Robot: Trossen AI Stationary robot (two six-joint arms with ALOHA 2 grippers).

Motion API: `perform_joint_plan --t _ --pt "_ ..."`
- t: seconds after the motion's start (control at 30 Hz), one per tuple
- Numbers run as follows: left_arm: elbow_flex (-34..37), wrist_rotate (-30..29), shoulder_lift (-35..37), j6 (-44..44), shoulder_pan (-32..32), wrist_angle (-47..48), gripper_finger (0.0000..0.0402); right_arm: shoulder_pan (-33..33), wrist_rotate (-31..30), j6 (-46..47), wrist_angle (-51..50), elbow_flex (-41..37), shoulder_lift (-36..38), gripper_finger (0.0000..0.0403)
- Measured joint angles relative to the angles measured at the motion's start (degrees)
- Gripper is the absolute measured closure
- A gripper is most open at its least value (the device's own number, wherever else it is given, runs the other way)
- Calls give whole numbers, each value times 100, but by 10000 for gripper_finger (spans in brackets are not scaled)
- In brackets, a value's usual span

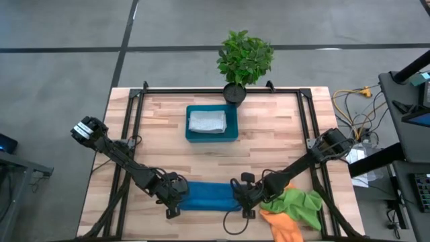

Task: Fold microfiber towels
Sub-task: Fold the blue microfiber towel

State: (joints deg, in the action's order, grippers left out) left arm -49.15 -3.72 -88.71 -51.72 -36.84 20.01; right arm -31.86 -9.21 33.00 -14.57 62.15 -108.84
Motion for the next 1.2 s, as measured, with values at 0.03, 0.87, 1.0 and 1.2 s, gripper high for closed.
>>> perform_joint_plan --t 0.03,0.87,1.0,1.2 --pt "0 0 0 0 0 2 402 0 14 -6 0 0 0 348" --pt "0 -1 0 4 13 27 402 20 202 -431 -65 234 -26 394" --pt "0 -5 0 4 13 29 402 65 563 -344 178 223 -179 381" --pt "0 -3 0 4 13 32 402 69 643 -302 302 223 -227 343"
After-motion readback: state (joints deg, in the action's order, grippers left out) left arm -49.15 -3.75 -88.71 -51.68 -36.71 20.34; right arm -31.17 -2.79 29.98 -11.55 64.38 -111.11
